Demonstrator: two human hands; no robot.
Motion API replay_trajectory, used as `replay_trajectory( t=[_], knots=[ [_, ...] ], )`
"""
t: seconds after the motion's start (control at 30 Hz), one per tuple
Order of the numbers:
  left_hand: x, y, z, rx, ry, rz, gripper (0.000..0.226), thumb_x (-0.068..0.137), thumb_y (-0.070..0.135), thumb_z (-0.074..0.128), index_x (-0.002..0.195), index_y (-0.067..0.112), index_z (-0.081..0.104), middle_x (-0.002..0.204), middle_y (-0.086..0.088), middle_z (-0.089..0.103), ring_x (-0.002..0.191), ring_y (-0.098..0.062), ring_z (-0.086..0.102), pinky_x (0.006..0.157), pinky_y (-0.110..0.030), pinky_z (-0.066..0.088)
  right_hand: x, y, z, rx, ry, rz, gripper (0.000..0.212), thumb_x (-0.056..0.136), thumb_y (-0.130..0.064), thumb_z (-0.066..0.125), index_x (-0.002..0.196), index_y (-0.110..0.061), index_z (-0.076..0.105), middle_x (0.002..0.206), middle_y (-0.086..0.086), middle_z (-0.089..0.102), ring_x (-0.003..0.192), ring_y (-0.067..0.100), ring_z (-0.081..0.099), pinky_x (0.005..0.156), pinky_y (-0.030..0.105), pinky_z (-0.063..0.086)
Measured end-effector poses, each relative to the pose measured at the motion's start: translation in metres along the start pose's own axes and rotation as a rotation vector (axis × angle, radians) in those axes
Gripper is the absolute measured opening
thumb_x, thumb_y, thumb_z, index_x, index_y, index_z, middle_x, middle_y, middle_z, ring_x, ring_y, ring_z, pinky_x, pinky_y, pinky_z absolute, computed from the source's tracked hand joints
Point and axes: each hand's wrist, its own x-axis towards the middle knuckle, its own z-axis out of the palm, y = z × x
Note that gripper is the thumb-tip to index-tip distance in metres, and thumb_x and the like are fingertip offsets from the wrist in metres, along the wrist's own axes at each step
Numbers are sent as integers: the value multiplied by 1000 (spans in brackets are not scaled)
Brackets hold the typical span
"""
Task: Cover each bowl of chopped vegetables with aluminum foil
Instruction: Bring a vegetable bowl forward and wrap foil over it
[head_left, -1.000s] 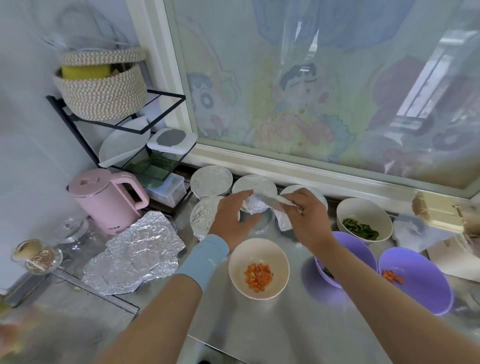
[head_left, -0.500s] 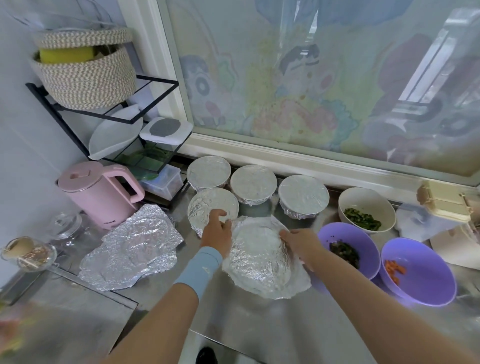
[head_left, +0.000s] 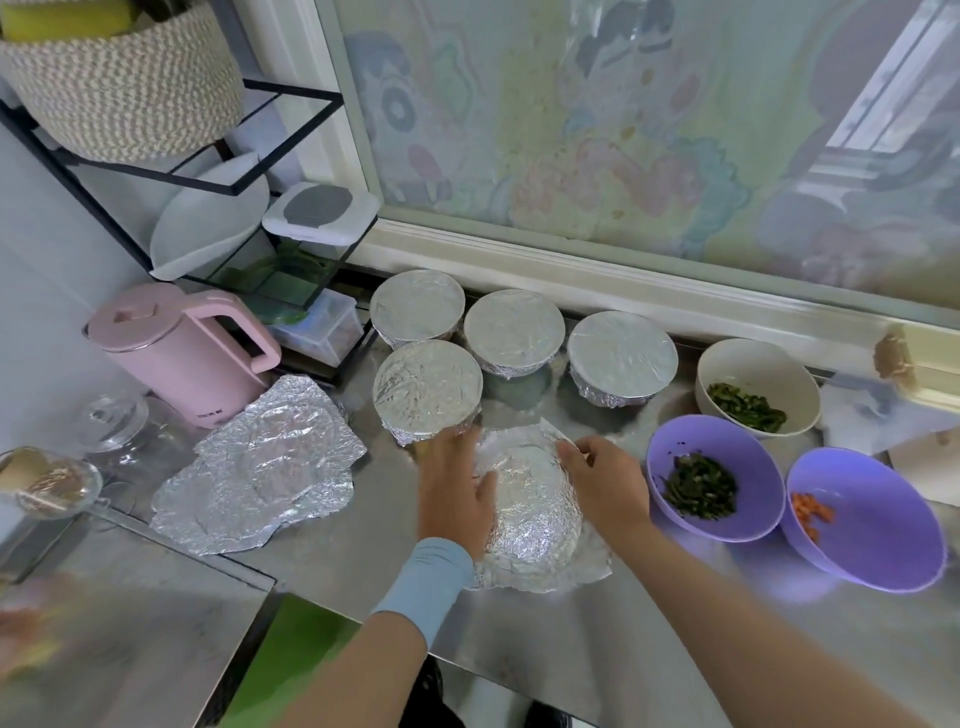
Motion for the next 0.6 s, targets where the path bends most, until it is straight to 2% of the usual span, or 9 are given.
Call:
replay_trajectory(
  t=[0.07,0.1,0.17,0.23,0.3,0.33,0.4,0.47,0.6],
  knots=[
    [5,-2,-4,-290,-71,-274,60,88,23,66,143,23,40,137,2,48,123,-18,47,105,-39,43,1,4,-1,114,-15,-37,35,91,-51,56,71,-22,60,60,-6,62,58,11,57,60,35,47],
    [8,-3,-7,-338,-109,-347,56,89,26,65,140,24,44,131,4,54,115,-16,53,101,-38,46,1,5,-3,144,-28,-57,35,91,-48,59,68,-21,59,57,-6,60,53,10,54,59,35,47],
    [14,-4,-14,-314,-119,-344,31,88,25,62,119,22,61,108,4,66,90,-14,61,86,-33,52,2,5,-6,162,-41,-82,37,91,-45,61,64,-20,58,53,-6,56,49,9,48,56,33,45],
    [19,-1,-21,-225,-90,-283,9,90,21,58,92,18,65,82,1,62,73,-16,55,72,-29,47,2,3,-8,166,-40,-105,29,91,-42,63,70,-22,60,56,-6,58,49,7,49,55,29,43],
    [24,3,-24,-261,-103,-327,17,93,21,54,79,13,58,68,1,52,63,-15,46,61,-27,39,2,-1,-12,253,-50,-105,7,89,-36,68,92,-33,63,69,-8,63,58,6,56,59,23,46],
    [27,6,-25,-317,-112,-372,25,95,20,51,71,13,50,62,2,44,58,-15,39,57,-27,34,3,-3,-14,283,-46,-106,19,87,-33,70,104,-36,63,76,-10,64,63,5,58,60,16,45],
    [31,8,-24,-383,-111,-453,37,97,21,47,63,14,34,58,2,32,57,-16,30,56,-32,27,4,-6,-19,255,-43,-125,29,87,-28,72,115,-33,65,86,-16,64,67,0,58,58,7,41],
    [33,8,-21,-373,-115,-481,40,99,22,45,62,15,31,58,1,30,57,-17,28,57,-34,25,5,-11,-23,208,-42,-148,32,90,-27,67,121,-28,64,91,-13,65,73,0,59,62,11,40],
    [32,8,-16,-434,-69,-539,30,98,23,46,69,15,45,63,1,44,61,-20,39,61,-33,34,4,-13,-21,144,-33,-207,33,99,-20,51,131,-20,57,96,-4,68,82,12,60,71,22,39]
  ],
)
